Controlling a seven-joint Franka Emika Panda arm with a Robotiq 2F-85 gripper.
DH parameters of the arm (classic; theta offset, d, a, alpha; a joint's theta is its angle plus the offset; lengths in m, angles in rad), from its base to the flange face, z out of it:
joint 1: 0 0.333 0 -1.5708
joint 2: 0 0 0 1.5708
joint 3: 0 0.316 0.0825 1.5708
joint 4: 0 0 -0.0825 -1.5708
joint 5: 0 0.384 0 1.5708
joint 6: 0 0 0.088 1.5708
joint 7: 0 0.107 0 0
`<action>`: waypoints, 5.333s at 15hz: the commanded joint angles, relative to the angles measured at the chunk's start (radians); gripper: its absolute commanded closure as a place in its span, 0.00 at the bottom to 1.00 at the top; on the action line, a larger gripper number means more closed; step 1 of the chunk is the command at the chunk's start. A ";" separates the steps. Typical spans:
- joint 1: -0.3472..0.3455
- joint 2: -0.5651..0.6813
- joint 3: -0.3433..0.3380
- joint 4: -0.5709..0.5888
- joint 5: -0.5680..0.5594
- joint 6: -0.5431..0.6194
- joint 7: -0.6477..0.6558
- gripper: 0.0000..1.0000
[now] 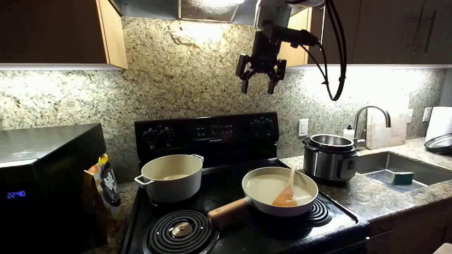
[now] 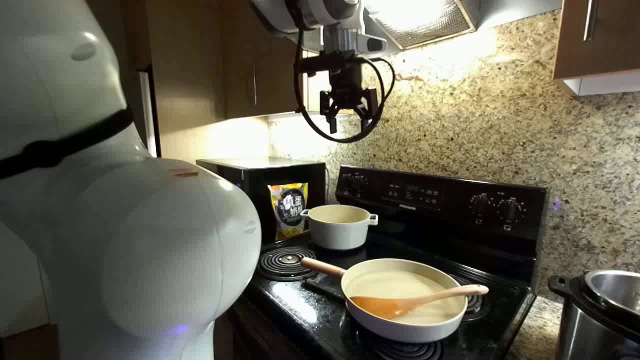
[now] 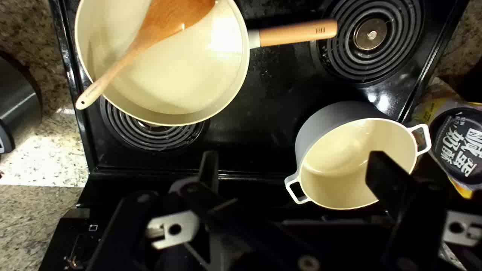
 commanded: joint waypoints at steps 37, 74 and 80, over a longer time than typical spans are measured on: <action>-0.139 -0.105 -0.101 -0.352 0.137 0.574 0.274 0.00; -0.154 -0.159 -0.168 -0.327 0.331 0.389 0.255 0.00; -0.155 -0.152 -0.162 -0.317 0.332 0.386 0.271 0.00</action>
